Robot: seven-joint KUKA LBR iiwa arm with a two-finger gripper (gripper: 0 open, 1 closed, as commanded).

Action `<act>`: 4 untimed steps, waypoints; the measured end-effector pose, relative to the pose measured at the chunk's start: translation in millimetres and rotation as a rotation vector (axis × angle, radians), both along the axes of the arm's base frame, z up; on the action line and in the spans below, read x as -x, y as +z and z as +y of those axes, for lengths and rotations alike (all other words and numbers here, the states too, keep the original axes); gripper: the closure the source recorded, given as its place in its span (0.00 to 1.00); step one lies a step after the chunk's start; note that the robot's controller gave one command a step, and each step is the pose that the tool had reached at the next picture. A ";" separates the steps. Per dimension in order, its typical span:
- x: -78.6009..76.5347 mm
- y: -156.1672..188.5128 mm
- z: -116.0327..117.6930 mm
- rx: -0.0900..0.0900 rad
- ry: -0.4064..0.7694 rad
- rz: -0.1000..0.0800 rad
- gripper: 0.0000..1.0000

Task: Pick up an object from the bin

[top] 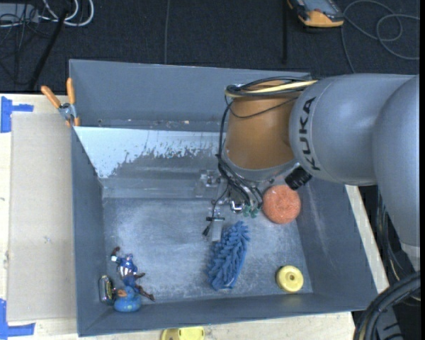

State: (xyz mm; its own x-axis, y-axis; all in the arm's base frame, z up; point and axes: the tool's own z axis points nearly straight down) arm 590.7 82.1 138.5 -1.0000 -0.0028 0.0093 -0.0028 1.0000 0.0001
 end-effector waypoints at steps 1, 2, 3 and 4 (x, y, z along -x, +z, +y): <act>-1.5 4.8 -0.3 -0.001 -0.001 -0.007 0.00; 22.1 -10.0 -24.1 -0.002 0.045 -0.010 0.00; 51.6 -27.8 -56.0 0.000 -0.030 -0.007 0.00; 57.2 -30.9 -62.5 0.000 -0.083 -0.004 0.00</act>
Offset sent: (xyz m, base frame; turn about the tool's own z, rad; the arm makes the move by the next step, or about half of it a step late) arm -0.0481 -0.0557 -0.0273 -0.0855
